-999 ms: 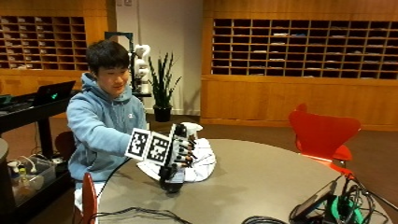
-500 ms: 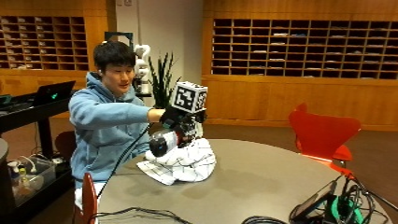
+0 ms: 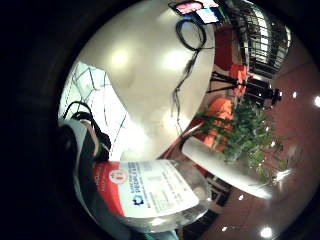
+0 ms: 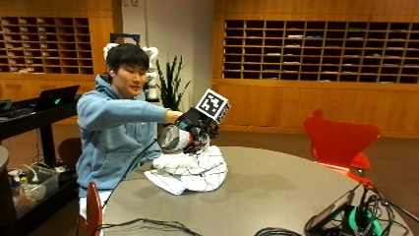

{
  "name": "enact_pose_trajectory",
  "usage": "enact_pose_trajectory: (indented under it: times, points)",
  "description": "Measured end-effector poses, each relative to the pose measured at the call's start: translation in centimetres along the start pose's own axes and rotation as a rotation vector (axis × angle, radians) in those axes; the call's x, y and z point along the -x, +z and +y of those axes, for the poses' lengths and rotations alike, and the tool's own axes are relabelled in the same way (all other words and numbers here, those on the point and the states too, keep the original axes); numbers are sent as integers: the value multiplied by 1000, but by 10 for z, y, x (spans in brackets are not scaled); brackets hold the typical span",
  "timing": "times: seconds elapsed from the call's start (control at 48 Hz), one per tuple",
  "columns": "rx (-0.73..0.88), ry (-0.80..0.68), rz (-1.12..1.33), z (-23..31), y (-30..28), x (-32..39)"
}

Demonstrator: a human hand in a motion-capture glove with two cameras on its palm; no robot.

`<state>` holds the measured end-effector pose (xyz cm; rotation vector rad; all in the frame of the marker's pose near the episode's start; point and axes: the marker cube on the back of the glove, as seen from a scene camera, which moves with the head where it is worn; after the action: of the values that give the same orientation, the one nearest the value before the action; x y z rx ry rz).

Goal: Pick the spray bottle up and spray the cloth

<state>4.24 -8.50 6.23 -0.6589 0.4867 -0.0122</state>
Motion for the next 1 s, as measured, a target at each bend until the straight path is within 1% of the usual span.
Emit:
enact_pose_trajectory:
  times: [0.104,0.229,0.333,0.416,0.541,0.624,0.708,0.833,0.874,0.957,0.999]
  points:
    - [1,23,7,1,-4,-4]
    - [-25,13,20,12,-16,-10]
    - [-50,17,-13,17,-24,-22]
    - [-57,14,-55,16,-19,-22]
    - [-45,-49,-89,10,-1,-3]
    - [-69,-69,-135,6,-2,-3]
    - [-137,-80,-291,6,-17,-4]
    - [-297,-194,-595,18,-44,1]
    - [-365,-223,-754,20,-52,7]
    - [-507,-292,-1149,21,-69,27]
    - [-560,-323,-1284,20,-74,38]
